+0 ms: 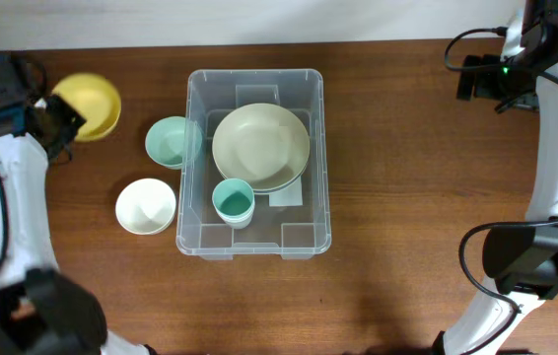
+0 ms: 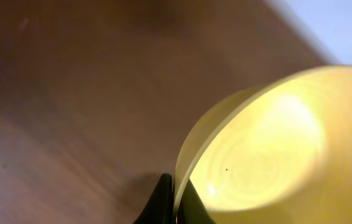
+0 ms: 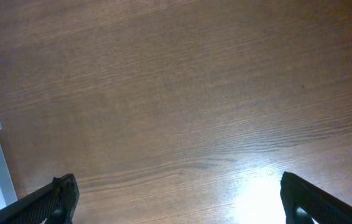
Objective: Pack container
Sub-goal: 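Carry the yellow bowl into the container's lower right corner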
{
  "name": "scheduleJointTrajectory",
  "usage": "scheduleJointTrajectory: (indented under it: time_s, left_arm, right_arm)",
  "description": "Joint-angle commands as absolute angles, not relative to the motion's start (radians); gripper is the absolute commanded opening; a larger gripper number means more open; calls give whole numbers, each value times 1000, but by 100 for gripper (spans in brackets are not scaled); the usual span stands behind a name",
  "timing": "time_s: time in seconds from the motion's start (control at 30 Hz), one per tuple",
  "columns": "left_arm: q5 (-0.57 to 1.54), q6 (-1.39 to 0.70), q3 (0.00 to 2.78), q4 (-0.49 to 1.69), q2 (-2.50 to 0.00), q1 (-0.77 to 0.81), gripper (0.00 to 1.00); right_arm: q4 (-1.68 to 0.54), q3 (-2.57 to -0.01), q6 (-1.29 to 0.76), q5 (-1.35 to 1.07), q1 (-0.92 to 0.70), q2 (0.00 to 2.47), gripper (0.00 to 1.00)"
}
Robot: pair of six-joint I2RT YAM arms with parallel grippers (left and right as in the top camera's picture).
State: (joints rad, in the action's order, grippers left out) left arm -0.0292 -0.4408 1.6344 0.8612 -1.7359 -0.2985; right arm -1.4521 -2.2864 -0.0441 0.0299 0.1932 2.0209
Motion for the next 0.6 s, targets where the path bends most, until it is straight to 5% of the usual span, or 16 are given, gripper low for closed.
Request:
scheduleJointTrajectory:
  time_s: [0.0,0.3,0.57]
  left_arm:
    - [41,-386,1667,905,-1604,-166,1]
    - [38,-346,1667,1089,-1574,253,1]
    - [38,-345,1666,1221,-1694,475,1]
  right_arm:
    - [-1451,-2283,-42,35,197,2018,99]
    - [-1451,-2283,-42,35,197,2018,99]
    - [-1451,-2283,-42,35,197,2018,99]
